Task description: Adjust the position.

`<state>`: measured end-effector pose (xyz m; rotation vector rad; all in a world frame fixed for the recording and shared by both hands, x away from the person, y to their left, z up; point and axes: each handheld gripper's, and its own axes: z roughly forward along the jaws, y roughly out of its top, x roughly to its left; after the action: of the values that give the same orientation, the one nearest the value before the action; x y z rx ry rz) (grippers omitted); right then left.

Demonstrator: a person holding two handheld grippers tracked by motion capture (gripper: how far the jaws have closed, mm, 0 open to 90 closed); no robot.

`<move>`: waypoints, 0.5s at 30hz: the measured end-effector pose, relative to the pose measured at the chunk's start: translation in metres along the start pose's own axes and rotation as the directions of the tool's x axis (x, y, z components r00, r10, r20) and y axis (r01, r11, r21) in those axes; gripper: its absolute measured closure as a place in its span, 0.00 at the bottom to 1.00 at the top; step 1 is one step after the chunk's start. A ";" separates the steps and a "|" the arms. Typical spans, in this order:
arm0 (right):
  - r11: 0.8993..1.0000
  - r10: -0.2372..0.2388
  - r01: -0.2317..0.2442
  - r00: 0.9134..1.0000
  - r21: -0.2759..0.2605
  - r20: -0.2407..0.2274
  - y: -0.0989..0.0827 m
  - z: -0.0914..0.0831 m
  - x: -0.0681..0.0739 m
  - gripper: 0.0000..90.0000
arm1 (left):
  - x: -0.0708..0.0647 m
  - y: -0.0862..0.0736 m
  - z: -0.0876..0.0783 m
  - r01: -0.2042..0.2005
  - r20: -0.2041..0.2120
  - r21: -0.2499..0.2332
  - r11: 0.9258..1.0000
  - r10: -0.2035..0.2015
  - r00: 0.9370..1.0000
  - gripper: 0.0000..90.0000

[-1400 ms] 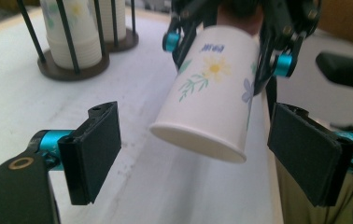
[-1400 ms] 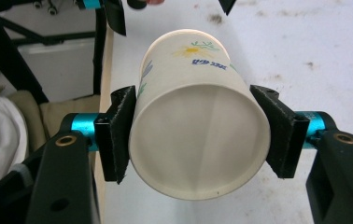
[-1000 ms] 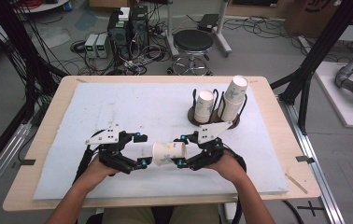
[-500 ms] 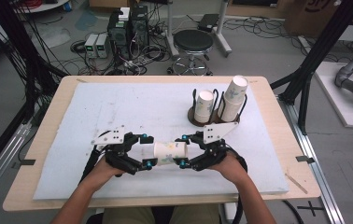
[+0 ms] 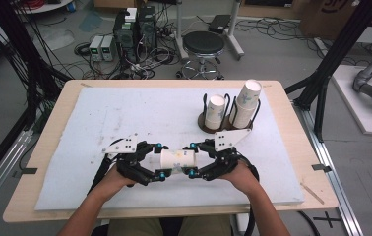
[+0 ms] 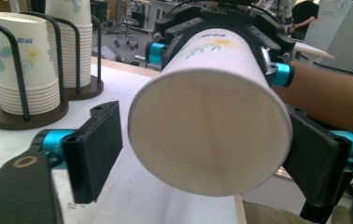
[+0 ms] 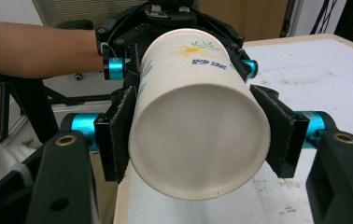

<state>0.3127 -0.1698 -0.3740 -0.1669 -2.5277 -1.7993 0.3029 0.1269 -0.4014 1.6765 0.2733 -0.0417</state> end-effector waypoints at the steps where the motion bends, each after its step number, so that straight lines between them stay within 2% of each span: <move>1: 1.000 -0.002 0.002 1.000 0.000 0.003 0.000 0.000 0.000 0.40 | -0.001 0.000 0.001 -0.012 0.001 0.001 1.000 0.012 1.000 0.27; 15: 0.999 0.028 -0.029 1.000 0.018 0.005 -0.003 0.001 -0.002 0.41 | -0.001 0.002 0.000 -0.023 -0.009 0.028 0.999 0.023 1.000 0.33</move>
<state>0.3147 -0.1705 -0.3773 -0.2062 -2.5309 -1.7678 0.3027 0.1265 -0.3993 1.7078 0.2615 -0.0212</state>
